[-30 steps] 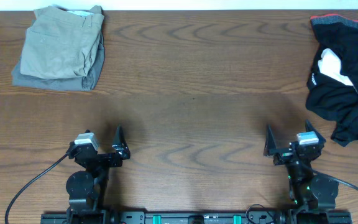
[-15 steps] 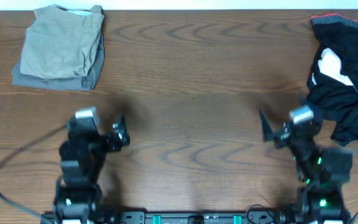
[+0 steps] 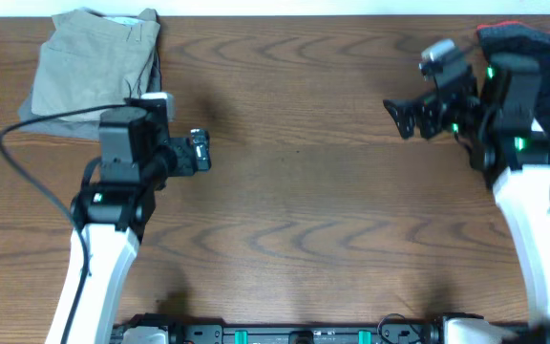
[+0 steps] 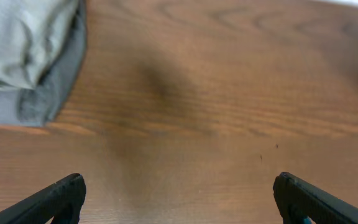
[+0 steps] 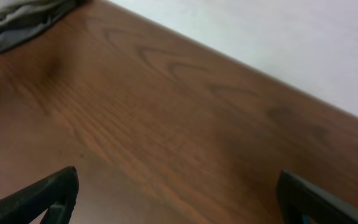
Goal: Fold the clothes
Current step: 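Reach the right gripper to the black pants at top right and grasp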
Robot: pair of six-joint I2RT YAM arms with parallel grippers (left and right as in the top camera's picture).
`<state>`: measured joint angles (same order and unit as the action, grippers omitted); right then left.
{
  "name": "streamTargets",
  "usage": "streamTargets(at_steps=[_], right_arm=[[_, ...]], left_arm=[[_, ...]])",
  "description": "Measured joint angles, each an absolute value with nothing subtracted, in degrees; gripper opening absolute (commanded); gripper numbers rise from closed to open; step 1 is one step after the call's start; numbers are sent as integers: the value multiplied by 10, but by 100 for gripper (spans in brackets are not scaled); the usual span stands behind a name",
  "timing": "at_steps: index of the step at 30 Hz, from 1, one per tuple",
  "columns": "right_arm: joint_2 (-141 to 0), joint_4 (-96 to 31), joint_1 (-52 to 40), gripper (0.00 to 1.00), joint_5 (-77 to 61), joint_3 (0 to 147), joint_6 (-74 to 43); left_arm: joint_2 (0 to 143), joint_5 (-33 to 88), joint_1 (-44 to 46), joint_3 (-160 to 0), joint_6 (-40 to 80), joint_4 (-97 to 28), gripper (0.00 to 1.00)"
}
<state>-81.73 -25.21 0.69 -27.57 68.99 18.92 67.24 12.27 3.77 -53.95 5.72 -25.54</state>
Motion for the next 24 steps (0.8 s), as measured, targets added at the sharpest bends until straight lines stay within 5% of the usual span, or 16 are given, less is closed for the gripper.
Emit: streamTargets(at_steps=[14,24], right_arm=[[-913,-228,7,99,-357,745,182],[-932,-224,55,99,-87,851,109]], left_arm=[[831,138,39,-542,61,-219,98],[876,147,39,-542,75,-179,98]])
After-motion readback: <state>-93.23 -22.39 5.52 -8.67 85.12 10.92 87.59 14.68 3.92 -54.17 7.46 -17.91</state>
